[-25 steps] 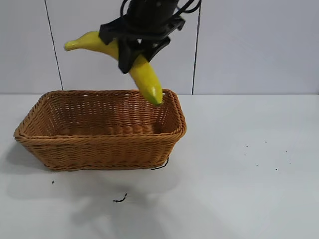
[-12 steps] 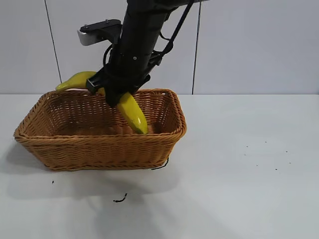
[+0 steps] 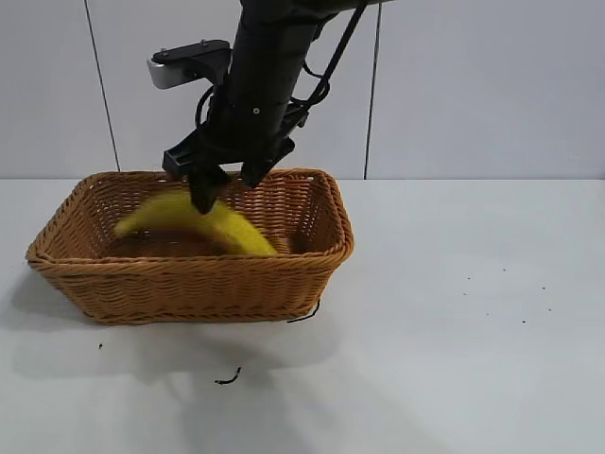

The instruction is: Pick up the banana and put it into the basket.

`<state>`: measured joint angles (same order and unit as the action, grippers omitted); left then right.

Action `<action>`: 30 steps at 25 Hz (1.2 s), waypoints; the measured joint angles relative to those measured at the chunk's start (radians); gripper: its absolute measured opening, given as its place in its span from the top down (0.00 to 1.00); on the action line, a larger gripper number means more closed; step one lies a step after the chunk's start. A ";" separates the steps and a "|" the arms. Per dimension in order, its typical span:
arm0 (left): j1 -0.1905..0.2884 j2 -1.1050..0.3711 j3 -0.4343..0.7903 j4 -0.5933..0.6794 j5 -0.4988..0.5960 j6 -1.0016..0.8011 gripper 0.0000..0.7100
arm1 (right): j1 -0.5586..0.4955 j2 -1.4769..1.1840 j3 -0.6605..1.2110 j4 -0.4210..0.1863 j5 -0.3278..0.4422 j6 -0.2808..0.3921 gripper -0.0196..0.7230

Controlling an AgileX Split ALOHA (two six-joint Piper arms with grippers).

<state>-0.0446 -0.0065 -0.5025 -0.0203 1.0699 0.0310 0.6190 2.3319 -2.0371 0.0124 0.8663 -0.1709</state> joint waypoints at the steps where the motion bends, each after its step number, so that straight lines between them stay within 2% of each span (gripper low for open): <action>1: 0.000 0.000 0.000 0.000 0.000 0.000 0.11 | 0.000 -0.006 -0.005 -0.012 0.006 0.011 0.13; 5: 0.000 0.000 0.000 0.000 0.000 0.000 0.11 | -0.011 -0.040 -0.042 -0.047 0.061 0.048 0.09; 10: 0.000 0.000 0.000 0.000 0.000 0.000 0.11 | -0.085 -0.065 -0.116 -0.056 0.122 0.062 0.09; 19: 0.000 0.000 0.000 0.000 0.000 0.000 0.11 | -0.354 -0.067 -0.142 -0.056 0.236 0.140 0.09; 28: 0.000 0.000 0.000 0.000 0.000 0.000 0.11 | -0.596 -0.067 -0.142 -0.035 0.340 0.171 0.09; 30: 0.000 0.000 0.000 0.000 0.000 0.000 0.11 | -0.636 -0.067 -0.142 -0.033 0.344 0.171 0.09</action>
<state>-0.0446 -0.0065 -0.5025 -0.0203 1.0699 0.0310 -0.0168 2.2651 -2.1793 -0.0206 1.2102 0.0000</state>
